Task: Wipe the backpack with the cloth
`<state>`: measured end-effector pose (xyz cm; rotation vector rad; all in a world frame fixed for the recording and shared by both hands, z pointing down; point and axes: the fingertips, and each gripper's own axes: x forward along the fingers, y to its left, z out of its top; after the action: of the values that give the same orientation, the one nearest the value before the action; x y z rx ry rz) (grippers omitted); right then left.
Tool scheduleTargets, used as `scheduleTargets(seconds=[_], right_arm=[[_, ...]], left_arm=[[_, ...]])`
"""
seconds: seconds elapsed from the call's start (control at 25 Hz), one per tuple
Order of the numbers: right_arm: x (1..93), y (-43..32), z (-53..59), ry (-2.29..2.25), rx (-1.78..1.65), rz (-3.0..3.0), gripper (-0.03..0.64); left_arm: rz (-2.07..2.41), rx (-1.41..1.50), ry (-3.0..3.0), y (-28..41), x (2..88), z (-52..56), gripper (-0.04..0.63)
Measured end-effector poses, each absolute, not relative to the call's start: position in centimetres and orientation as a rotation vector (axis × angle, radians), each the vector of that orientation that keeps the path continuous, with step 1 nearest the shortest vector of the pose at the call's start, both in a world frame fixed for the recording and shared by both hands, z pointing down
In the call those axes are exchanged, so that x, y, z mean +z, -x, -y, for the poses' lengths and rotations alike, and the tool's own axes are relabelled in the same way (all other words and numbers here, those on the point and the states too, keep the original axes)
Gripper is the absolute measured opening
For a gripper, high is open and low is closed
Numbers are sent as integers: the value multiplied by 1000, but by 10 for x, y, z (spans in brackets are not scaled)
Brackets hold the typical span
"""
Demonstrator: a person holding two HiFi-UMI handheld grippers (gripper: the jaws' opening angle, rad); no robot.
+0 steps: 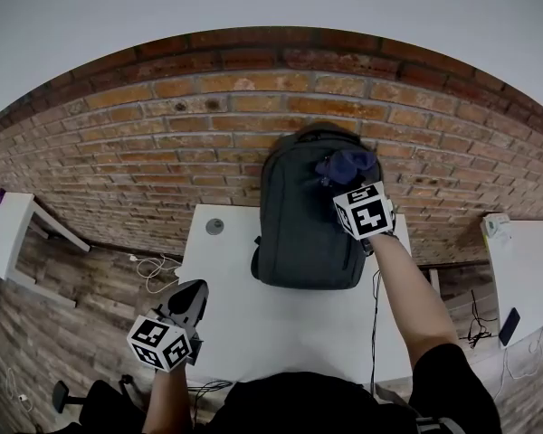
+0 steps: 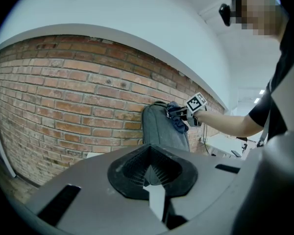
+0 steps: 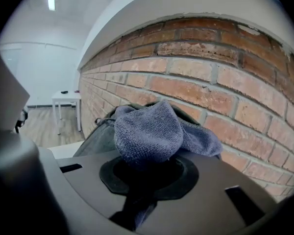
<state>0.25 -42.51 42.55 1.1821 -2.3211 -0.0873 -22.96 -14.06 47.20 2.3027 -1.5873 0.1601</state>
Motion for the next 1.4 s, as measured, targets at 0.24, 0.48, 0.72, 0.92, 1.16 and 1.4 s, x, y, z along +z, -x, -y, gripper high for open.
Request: scheduleTargets(seconds=[0.24,0.48,0.72,0.92,1.16,1.4], right_arm=[[386,-2,457,-1269,-143,2317,64],[376,24,464,-1241,-145,2353,64],[384,34,459,-1218,-96,2400,64],[397,39,447,-1166,-87,2411,64],[416,53,424,-1043,-99,2438,64],[443,62,392,-918,-126,2439,64]], left_arm=[[1595,159,-2288,239,474,143,-5],[1603,164,-2283,245,473,146,-5],[1607,163,-2269,247,476,145,-5],[1616,159,-2259,246,478,143,-5],[1625,161,-2260,244,474,140,-5],[1637,166,-2257,242,472,136,-6]])
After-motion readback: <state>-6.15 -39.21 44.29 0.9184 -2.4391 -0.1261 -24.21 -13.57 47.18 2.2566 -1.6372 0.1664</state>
